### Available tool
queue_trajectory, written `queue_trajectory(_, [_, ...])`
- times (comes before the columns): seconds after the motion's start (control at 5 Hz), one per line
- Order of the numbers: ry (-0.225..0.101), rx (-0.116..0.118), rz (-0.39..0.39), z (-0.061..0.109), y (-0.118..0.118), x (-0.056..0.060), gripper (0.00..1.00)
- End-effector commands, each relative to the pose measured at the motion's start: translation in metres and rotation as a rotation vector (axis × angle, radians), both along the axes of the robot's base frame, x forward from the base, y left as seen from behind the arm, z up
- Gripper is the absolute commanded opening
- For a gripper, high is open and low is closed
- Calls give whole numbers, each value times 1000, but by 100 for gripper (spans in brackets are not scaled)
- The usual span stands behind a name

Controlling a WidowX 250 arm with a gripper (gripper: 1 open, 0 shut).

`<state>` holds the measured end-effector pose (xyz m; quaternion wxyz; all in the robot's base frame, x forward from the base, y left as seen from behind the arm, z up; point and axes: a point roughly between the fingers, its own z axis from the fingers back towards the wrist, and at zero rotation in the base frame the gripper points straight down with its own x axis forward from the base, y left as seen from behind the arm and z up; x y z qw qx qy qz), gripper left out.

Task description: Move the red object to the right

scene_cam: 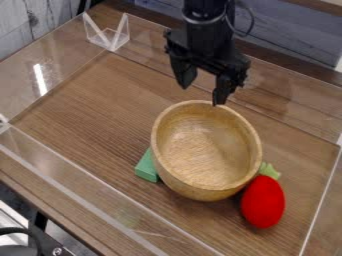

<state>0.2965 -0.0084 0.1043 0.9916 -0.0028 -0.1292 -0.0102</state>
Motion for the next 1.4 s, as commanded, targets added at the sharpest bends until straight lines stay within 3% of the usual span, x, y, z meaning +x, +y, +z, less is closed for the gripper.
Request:
queue_trajectory(0.0, [-32, 7, 40, -2, 3, 3, 100])
queue_trajectory(0.4, [-30, 18, -20, -36, 18, 5, 100])
queue_trajectory(0.6, [-26, 23, -33, -35, 15, 4, 0])
queue_trajectory(0.8, [-22, 26, -51, -33, 14, 0, 0])
queue_trajectory(1.2, [-41, 34, 2, -21, 31, 11, 0])
